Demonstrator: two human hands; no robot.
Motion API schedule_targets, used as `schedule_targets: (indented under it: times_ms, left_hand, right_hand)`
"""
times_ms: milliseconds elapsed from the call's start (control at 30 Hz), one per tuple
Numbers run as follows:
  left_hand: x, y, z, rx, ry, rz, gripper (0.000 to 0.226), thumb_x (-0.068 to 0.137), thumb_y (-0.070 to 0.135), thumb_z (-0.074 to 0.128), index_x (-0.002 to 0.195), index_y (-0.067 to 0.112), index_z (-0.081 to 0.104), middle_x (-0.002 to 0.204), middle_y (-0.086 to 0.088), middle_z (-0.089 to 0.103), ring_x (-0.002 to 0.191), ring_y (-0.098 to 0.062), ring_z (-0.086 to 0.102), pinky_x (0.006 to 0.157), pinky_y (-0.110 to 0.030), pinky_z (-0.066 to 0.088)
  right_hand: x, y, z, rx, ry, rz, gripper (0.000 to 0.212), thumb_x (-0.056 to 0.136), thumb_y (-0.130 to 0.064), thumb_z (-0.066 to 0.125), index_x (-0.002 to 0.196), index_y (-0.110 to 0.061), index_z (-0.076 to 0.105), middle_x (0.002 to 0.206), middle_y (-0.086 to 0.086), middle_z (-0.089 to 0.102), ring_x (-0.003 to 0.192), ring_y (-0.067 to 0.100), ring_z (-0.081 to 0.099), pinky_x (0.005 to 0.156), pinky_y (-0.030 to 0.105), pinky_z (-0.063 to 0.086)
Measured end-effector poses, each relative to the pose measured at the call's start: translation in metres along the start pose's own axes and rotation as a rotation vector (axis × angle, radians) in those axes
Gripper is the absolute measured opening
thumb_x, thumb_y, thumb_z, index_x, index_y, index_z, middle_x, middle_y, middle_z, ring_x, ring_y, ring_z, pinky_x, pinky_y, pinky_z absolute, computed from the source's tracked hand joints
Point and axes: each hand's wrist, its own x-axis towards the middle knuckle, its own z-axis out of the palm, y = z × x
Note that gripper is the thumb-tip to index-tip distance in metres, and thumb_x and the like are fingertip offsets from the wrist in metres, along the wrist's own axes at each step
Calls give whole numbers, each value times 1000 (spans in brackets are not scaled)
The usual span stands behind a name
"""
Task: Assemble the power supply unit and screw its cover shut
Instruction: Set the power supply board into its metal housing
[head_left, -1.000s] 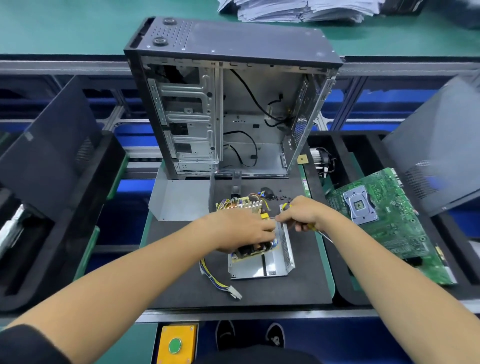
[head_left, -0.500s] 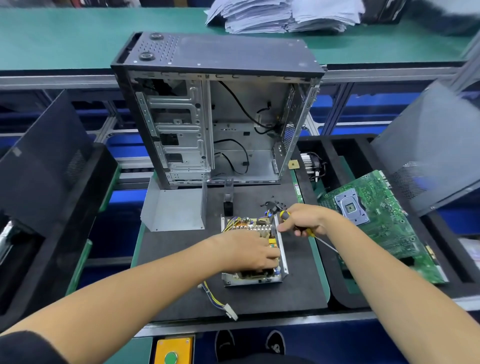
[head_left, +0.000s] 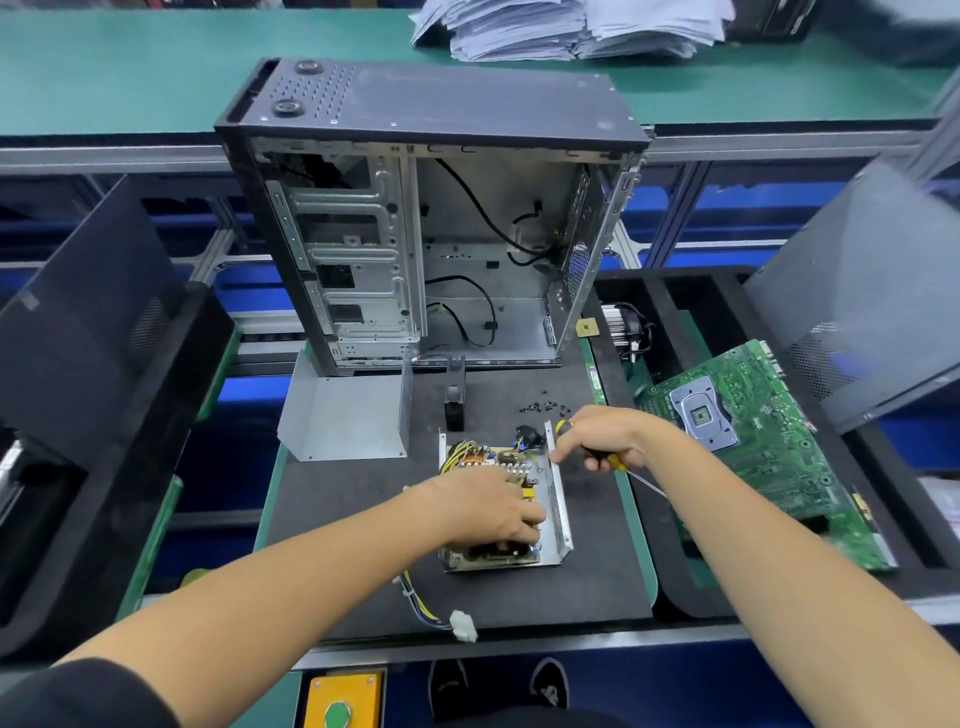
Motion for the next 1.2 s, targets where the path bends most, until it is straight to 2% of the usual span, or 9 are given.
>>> schedule_targets:
  times_ms: [200,400,533,700,867,967,1033,1133,1200]
  left_hand:
    - [3,7,7,-51,-27,-52,31,98,18,44,129,18,44,120,-2,44,102,-24,53,75,-36,38]
    - [-4,-4,-8,-293,1,-164,36,87,19,55,122,15,48,124,-6,41,97,-29,54,70,-41,44]
    - [-14,-31,-24,-362,180,-574,25,91,19,47,113,11,54,113,-10,54,103,-30,55,77,-42,47]
    - [-29,-49,-14,-543,-63,-1106,28,91,17,49,116,6,57,114,-13,61,102,-34,60,69,-36,42]
    - [-36,-41,3,-752,-214,-1154,28,96,22,42,110,6,60,115,-13,62,100,-31,60,72,-34,43]
    - [-40,-39,4,-952,-204,-1137,53,98,50,38,79,5,57,83,-9,61,75,-23,56,63,-30,40]
    - [-36,-33,0,-1068,-226,-1121,56,90,60,49,77,5,52,75,-7,57,66,-21,54,54,-29,37]
    - [-26,-20,-2,-1112,-220,-1177,43,85,36,66,105,3,47,79,-7,59,59,-20,58,42,-24,39]
    - [-21,-17,-1,-1087,-163,-1230,24,83,12,58,101,3,45,72,-9,58,49,-19,56,34,-20,36]
  right_hand:
    - [-2,-5,2,7,-3,9,7,83,-11,66,80,-8,59,40,-9,52,34,6,39,34,14,26]
    - [2,-15,1,-134,102,-15,20,82,-23,71,82,-8,58,82,11,65,42,13,40,43,18,28]
    - [5,-36,8,-365,230,-62,20,81,-23,68,74,-10,54,69,13,65,35,18,43,42,18,32]
    - [7,-53,19,-657,319,-72,16,85,-11,56,71,-5,58,63,12,67,38,19,54,38,20,42]
    - [15,-52,26,-812,333,-133,15,83,-5,49,72,-5,59,64,13,66,44,23,60,41,22,43]
    - [18,-48,26,-864,336,-175,14,76,-4,49,64,-8,53,49,8,59,42,21,56,42,22,42]
    - [20,-45,26,-862,327,-196,14,72,-1,48,61,-9,52,41,5,56,37,19,54,42,21,41]
    - [17,-41,27,-887,337,-236,14,71,1,49,62,-10,49,49,8,56,41,21,51,40,21,36]
    - [14,-37,27,-912,356,-262,16,72,0,53,61,-10,47,57,8,52,47,22,45,40,21,32]
